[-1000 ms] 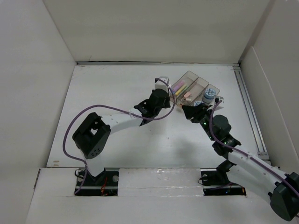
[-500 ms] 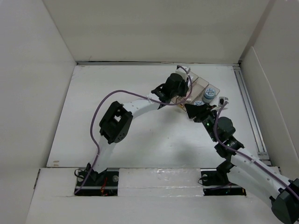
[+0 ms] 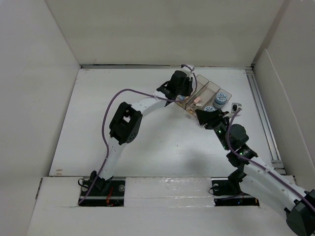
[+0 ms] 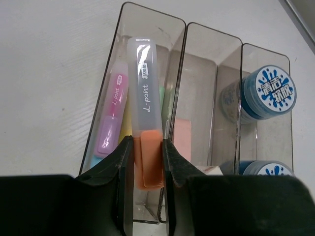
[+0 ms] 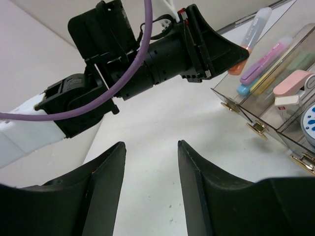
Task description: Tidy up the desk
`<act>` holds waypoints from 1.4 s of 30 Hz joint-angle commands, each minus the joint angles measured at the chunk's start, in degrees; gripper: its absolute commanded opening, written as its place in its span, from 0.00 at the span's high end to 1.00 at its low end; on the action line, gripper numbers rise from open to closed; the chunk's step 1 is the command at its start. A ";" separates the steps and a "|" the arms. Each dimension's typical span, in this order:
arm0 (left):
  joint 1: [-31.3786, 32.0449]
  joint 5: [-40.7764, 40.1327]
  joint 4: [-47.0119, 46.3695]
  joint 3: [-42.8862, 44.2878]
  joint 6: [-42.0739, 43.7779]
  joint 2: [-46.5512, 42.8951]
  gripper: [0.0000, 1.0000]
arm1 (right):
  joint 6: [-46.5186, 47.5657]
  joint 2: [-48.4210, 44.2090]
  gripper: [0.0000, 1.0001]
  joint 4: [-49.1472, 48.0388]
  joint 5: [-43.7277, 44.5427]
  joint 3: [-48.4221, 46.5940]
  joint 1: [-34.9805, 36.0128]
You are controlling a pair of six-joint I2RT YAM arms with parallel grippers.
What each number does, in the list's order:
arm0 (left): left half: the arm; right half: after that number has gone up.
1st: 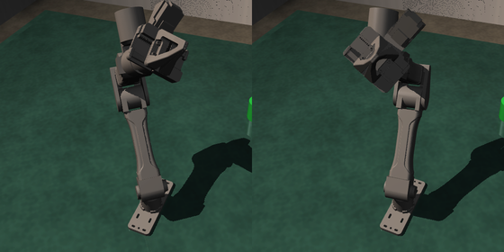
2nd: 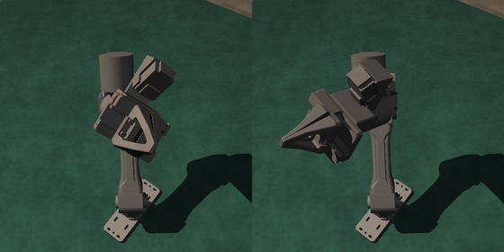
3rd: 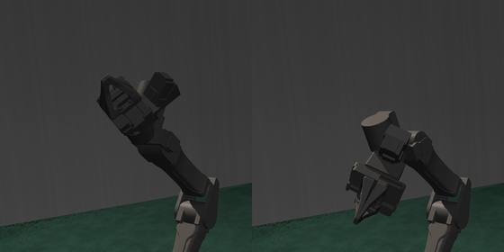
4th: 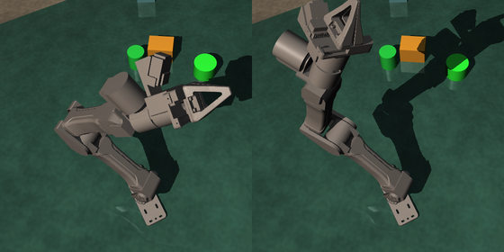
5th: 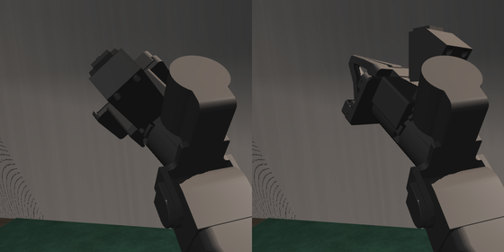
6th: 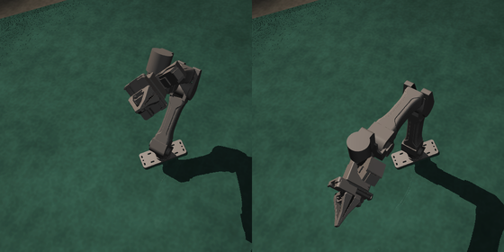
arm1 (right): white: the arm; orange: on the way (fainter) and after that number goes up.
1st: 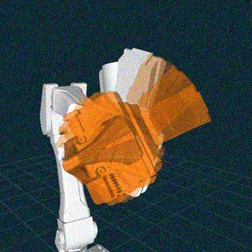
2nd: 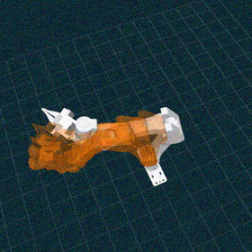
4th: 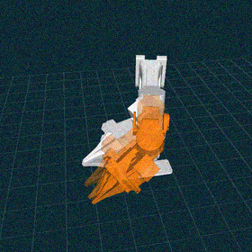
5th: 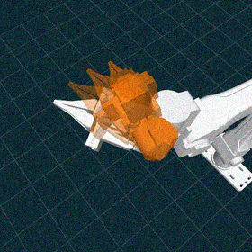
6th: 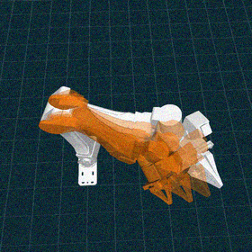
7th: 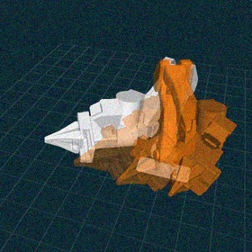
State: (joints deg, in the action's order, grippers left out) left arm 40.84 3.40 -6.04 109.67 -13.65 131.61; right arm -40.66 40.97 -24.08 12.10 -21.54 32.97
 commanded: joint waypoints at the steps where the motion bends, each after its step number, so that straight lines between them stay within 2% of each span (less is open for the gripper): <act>1: 0.73 0.21 1.12 2.31 1.87 0.40 0.86 | -0.12 0.42 0.48 -2.64 0.39 -0.26 0.08; 7: 0.73 -2.87 2.17 2.30 2.31 -0.21 0.74 | -0.03 1.83 0.48 -2.91 0.47 -0.60 0.08; 8: 0.73 -2.87 2.44 2.31 2.22 -0.82 0.67 | -0.03 1.92 0.48 -3.08 0.47 -0.43 0.08; 10: 0.73 -2.87 2.70 1.78 2.22 -1.70 0.61 | -0.20 2.27 0.48 -3.43 1.35 -0.08 0.08; 11: 0.73 -2.87 1.66 0.04 2.14 -3.36 0.49 | -0.20 2.53 0.48 -3.43 1.52 -0.34 0.08; 13: 0.73 -4.98 -0.10 -2.34 1.87 -5.48 0.39 | -0.12 2.45 0.48 -3.09 0.82 -0.52 0.08; 14: 0.73 -5.15 -0.89 -4.70 1.70 -7.84 0.30 | -0.12 2.19 0.48 -3.17 1.08 -0.26 0.08; 15: 0.73 -5.24 -1.86 -5.51 1.44 -8.99 0.28 | -0.20 2.27 0.48 -3.34 1.78 -0.08 0.08; 19: 0.73 -3.75 -5.46 -11.65 -0.58 -16.46 0.26 | -0.20 2.18 0.48 -3.17 1.35 -0.34 0.08; 22: 0.73 -1.56 -11.52 -20.44 -2.17 -24.98 0.25 | -0.38 2.36 0.49 -3.52 1.70 -0.08 0.08; 25: 0.73 -2.43 -17.32 -30.98 -3.22 -34.82 0.25 | -0.38 2.01 0.54 -3.26 0.82 -0.26 0.08; 26: 0.73 -2.87 -18.90 -37.27 -3.75 -40.24 0.25 | -0.38 1.92 0.63 -3.52 1.17 -0.08 0.08; 28: 0.73 -5.15 -24.08 -44.33 -5.94 -45.89 0.23 | -0.47 1.66 0.75 -3.52 1.35 0.01 0.08; 29: 0.73 -5.85 -26.10 -51.85 -6.73 -51.57 0.23 | -0.64 1.66 0.84 -3.44 0.74 -0.17 0.08; 32: 0.73 -9.10 -30.52 -63.47 -9.90 -61.69 0.19 | -0.64 0.95 0.94 -3.61 0.03 0.09 0.08; 36: 0.21 -12.97 -28.07 -73.35 -13.59 -72.27 0.18 | -0.82 0.95 0.93 -3.96 -1.29 -0.08 0.08; 42: 0.21 -16.05 -21.39 -83.11 -18.51 -83.35 0.19 | -1.43 -0.45 0.71 -4.31 -1.46 0.44 0.60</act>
State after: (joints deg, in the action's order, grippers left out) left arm 41.19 -9.65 -28.73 28.77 -28.36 52.10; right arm -41.80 42.30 -24.62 11.49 -21.52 33.08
